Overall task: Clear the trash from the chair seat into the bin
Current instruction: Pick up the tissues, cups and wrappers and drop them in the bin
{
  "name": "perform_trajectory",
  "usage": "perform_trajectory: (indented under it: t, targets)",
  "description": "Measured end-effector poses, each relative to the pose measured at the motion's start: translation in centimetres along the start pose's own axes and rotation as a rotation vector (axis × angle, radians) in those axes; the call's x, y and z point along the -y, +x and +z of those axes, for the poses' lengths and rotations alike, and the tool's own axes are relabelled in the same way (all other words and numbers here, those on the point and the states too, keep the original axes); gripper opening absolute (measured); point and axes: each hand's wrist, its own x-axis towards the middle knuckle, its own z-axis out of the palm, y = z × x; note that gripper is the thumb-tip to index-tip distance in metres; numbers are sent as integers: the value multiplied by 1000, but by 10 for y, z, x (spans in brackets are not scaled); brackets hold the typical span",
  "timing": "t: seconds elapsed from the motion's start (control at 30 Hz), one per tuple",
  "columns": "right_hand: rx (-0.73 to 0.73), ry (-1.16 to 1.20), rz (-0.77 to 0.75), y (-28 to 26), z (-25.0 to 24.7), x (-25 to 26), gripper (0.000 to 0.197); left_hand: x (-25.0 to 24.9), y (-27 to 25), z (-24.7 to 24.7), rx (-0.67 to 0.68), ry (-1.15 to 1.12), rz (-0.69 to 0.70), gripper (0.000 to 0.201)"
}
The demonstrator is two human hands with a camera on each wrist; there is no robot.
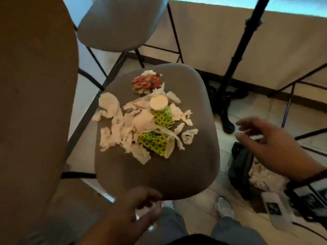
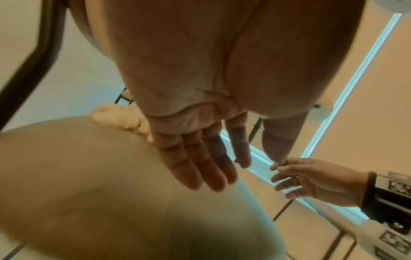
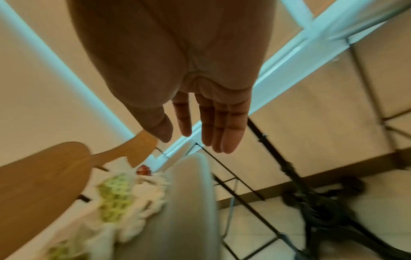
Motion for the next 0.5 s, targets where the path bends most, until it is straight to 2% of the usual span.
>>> perform_trajectory:
  t: [0.07,0.13,0.27,0.4,0.5]
  targets:
    - [30,-22,-53,7,11,45,56,-12,8,-16,-132,21,93,25]
    - [101,-112,-88,16,32,74,82,-8,28,-25,-276,137,165,36]
    - [196,-276,-97,33,80,95,125,4,66,-36,-489,331,85,82]
    - [191,-377,-98,51,100,101,136,16,87,-43,-502,484,-31,123]
    - [162,-439,-104,57,103,103,129,27,98,-47,-405,415,-128,126]
